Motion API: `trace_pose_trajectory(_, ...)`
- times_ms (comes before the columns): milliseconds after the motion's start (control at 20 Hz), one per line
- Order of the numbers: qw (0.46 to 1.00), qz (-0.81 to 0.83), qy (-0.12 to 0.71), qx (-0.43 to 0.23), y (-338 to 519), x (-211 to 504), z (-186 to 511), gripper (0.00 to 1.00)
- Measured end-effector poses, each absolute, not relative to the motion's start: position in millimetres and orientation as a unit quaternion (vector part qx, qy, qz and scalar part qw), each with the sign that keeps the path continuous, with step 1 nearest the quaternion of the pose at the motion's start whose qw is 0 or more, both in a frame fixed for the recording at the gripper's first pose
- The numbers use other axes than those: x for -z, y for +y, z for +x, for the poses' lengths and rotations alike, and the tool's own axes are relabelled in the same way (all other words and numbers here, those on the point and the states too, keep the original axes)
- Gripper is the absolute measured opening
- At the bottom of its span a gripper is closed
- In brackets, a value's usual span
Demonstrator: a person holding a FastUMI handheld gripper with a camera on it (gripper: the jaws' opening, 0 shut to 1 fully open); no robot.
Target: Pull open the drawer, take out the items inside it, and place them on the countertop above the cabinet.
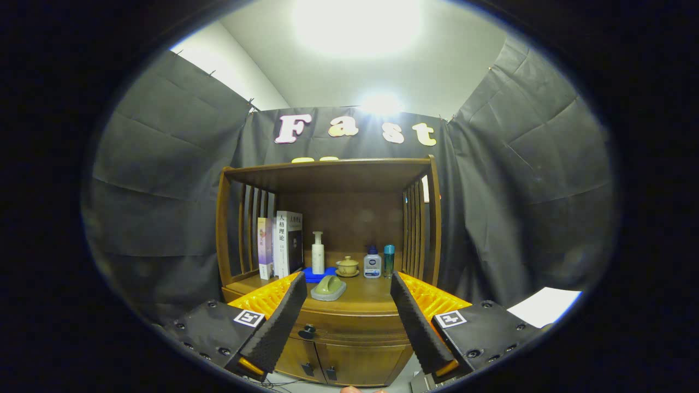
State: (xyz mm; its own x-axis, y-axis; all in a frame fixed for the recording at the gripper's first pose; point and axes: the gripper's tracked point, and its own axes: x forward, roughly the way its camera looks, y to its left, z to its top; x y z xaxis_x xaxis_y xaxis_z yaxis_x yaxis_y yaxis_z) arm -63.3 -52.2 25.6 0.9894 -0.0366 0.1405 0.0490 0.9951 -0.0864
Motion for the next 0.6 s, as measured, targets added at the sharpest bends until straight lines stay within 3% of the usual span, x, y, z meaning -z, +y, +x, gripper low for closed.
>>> trace_pose_trajectory(600,0.997,-0.009,-0.081,0.009,-32,-36,-92,0.98)
